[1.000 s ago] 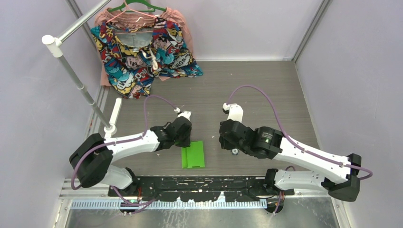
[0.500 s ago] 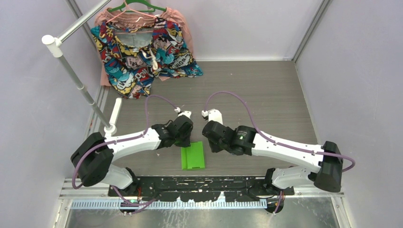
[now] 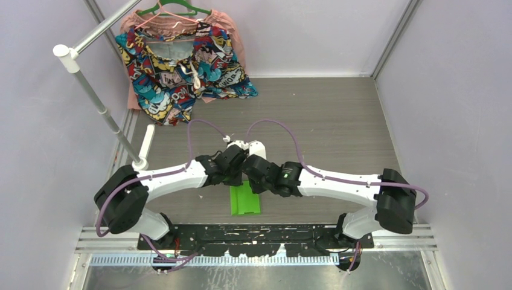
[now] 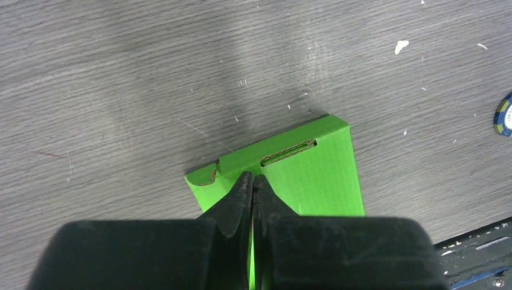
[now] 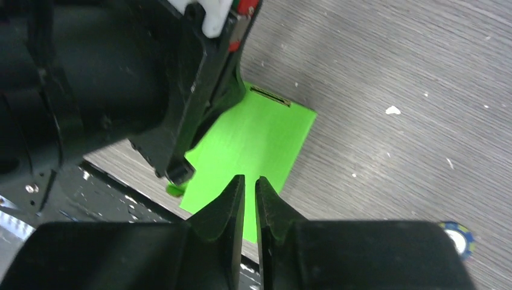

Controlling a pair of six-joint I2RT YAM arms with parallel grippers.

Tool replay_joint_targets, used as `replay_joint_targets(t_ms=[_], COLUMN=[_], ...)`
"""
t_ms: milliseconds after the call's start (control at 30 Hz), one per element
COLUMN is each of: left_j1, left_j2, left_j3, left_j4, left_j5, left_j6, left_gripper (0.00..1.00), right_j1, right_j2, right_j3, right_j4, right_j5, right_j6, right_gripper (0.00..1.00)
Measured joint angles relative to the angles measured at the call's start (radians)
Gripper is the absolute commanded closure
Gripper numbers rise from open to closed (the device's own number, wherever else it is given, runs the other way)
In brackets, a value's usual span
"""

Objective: Fold the paper box
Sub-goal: Close the paper box at the center of the board.

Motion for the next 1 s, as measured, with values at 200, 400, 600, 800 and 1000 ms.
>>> replay_joint_targets(t_ms=[200,400,600,800,1000], left_j1=[0.003,0.005,0.005,0.003,0.001], left_j2=[-0.022,-0.071,-0.07,-0.089,-0.1], left_j3=[-0.045,-0.121,-0.129,-0.151,-0.163], left_j4=[0.056,0.148,0.167,0.19,0.207], left_j5=[0.0,0.0,0.003,0.002,0.003], left_j6=[-0.027,-0.063,-0.074,-0.066,-0.074], left_gripper=[1.0,1.0,1.0,1.0,1.0], right_j1=[0.011,0.04,0.049,0.072,0.094], right_j2=[0.053,0.091,0.117,0.129,0.136], right_j3=[-0.013,-0.037,-0.052,-0.076,-0.092], right_j4=[0.129,0.222,0.267,0.306,0.31], right_j5=[0.008,0.032,0.086,0.143,0.17], right_j6=[0.041,0.066,0.103,0.141,0.176], right_gripper=[0.84,0.86,0.87,0.87,0.88])
